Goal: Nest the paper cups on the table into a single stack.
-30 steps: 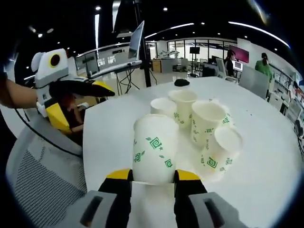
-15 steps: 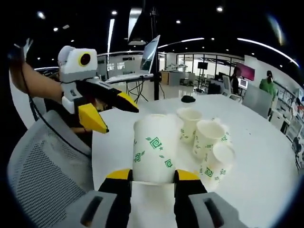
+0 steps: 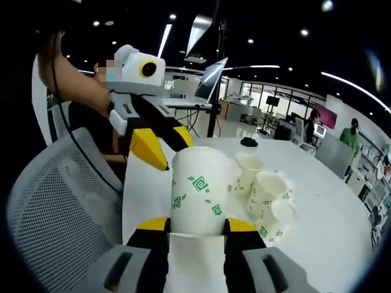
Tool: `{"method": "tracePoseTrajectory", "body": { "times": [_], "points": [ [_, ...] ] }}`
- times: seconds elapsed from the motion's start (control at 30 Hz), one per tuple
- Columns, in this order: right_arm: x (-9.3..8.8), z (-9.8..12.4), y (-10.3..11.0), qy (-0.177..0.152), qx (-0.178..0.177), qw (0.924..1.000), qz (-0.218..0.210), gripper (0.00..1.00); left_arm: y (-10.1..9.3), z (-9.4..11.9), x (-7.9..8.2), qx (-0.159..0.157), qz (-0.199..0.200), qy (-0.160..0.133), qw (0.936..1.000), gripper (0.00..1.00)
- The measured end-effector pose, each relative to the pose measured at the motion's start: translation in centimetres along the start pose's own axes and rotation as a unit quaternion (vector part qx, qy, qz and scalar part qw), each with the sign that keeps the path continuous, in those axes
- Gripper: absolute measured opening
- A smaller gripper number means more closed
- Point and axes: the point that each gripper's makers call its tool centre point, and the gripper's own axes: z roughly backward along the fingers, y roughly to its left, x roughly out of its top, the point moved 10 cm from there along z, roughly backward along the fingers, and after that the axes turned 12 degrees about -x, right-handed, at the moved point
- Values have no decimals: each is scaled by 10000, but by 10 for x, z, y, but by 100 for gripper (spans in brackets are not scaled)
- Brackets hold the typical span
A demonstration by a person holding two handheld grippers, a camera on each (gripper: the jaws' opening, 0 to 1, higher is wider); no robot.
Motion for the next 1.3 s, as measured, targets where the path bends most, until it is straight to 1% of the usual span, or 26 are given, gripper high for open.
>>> {"method": "tracePoseTrajectory", "body": {
  "times": [0.1,0.2,0.3,0.47,0.63,0.7,0.77,0.9,1.07,1.13,1.17,1.27,1.3],
  "points": [
    [1,2,2,-117,12,9998,146,32,-1,-1,2,-119,-37,94,9999,15],
    [1,3,3,-159,38,9995,284,32,-1,-2,5,-287,-68,143,9995,9],
    [0,4,4,-147,36,9992,363,32,-2,-3,8,-426,-91,199,9989,6],
    [0,5,3,-177,39,9989,421,32,-2,-5,11,-620,-79,266,9977,4],
    [-3,5,6,-129,121,9984,540,32,-10,-10,14,-911,-49,365,9952,0],
    [-3,5,9,-108,151,9980,601,32,-13,-13,15,-1079,-21,416,9933,0],
    [-4,5,11,-81,172,9979,613,32,-16,-15,16,-1130,-48,491,9924,0],
    [-7,6,12,-46,165,9986,501,33,-18,-16,17,-1206,-58,595,9909,0],
    [-9,7,11,34,88,9994,318,34,-20,-19,20,-1265,-161,692,9894,0],
    [-10,7,11,66,36,9998,202,39,-19,-20,20,-1282,-191,750,9887,0],
    [-11,7,9,79,14,10000,-17,41,-17,-21,19,-1295,-249,839,9877,0],
    [-12,9,7,83,-64,9999,-72,44,-13,-23,17,-1309,-364,992,9857,0],
    [-12,10,6,107,-74,9997,-182,47,-13,-24,17,-1311,-397,1018,9853,0]
  ]
}}
